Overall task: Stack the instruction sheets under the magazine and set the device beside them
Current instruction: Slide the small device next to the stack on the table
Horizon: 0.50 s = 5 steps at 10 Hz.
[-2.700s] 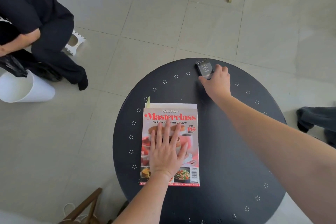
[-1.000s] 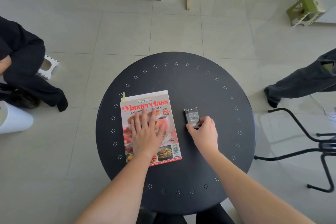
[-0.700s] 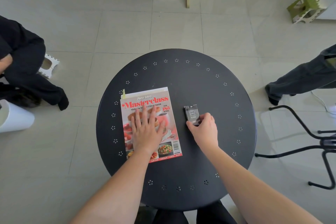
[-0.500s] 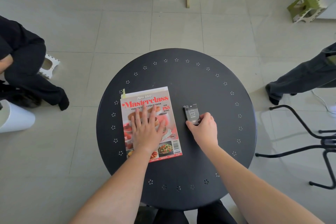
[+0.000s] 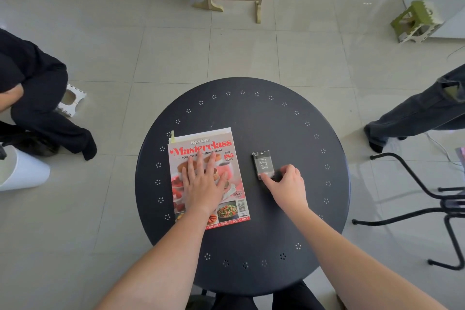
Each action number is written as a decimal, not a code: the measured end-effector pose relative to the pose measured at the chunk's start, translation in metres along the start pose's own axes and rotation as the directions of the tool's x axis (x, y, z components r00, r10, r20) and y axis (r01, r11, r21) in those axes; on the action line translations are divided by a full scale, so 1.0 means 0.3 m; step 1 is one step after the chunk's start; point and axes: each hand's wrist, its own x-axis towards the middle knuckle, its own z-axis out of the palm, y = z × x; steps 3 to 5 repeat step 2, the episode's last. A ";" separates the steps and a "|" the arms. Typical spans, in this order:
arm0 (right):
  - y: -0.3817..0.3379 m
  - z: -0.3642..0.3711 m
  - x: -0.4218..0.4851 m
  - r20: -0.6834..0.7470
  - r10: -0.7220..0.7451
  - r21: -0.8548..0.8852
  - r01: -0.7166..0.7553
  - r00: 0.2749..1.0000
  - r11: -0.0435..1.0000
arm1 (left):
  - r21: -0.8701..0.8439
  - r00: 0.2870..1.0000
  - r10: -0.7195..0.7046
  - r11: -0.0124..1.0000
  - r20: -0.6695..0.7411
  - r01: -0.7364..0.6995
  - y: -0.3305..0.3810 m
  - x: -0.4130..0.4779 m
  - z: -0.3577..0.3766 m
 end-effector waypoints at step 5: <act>0.018 -0.125 -0.070 0.048 -0.061 -0.044 0.063 0.997 0.997 | -0.160 0.995 -0.039 0.987 -0.091 0.024 -0.001 -0.097 -0.076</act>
